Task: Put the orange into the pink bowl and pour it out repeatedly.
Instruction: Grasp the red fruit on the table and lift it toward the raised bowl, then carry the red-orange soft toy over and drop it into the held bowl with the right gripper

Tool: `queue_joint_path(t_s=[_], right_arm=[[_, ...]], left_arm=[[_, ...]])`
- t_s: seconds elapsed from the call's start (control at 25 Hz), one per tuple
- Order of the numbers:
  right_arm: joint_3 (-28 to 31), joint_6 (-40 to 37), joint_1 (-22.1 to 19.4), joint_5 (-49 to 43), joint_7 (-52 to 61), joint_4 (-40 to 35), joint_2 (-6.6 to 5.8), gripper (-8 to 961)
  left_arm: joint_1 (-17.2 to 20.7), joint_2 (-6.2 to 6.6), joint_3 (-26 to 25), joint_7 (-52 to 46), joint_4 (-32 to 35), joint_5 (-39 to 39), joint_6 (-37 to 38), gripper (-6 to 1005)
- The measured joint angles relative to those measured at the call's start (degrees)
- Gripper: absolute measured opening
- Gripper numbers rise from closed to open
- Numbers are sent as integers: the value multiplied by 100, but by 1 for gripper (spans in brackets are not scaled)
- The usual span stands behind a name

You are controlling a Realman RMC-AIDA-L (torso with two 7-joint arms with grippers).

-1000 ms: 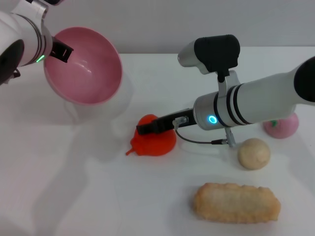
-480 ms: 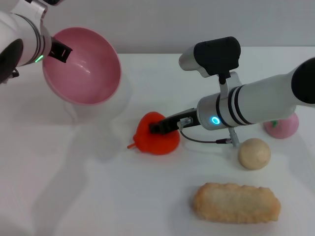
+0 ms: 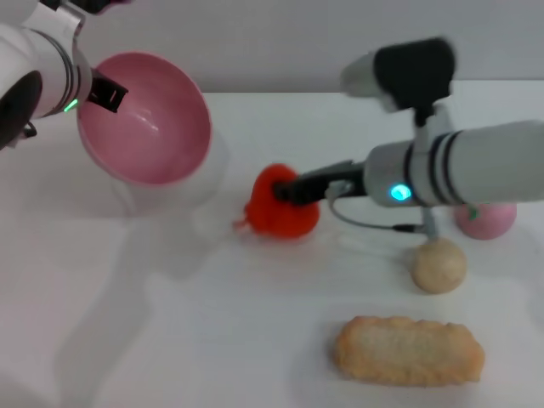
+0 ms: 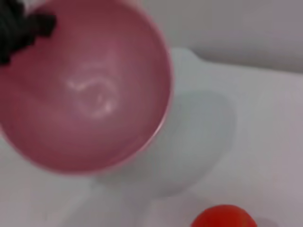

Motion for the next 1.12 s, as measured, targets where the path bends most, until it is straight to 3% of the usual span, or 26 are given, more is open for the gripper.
queue_joint_path(t_s=[0.32, 0.52, 0.76, 1.12], right_arm=[[799, 1091, -1590, -1846, 793, -3052, 44, 195], [1065, 1515, -2073, -2311, 939, -4281, 59, 174], [1013, 1674, -2134, -2332, 947, -4855, 71, 127], [421, 1449, -1702, -2290, 1000, -4287, 39, 63]], left_arm=[[-171, 1, 31, 19, -404, -553, 308, 47], [-420, -13, 182, 95, -810, -1069, 389, 47], [-624, -28, 498, 96, -1079, -1719, 680, 47], [-742, -41, 628, 96, -1103, -2103, 1024, 47]])
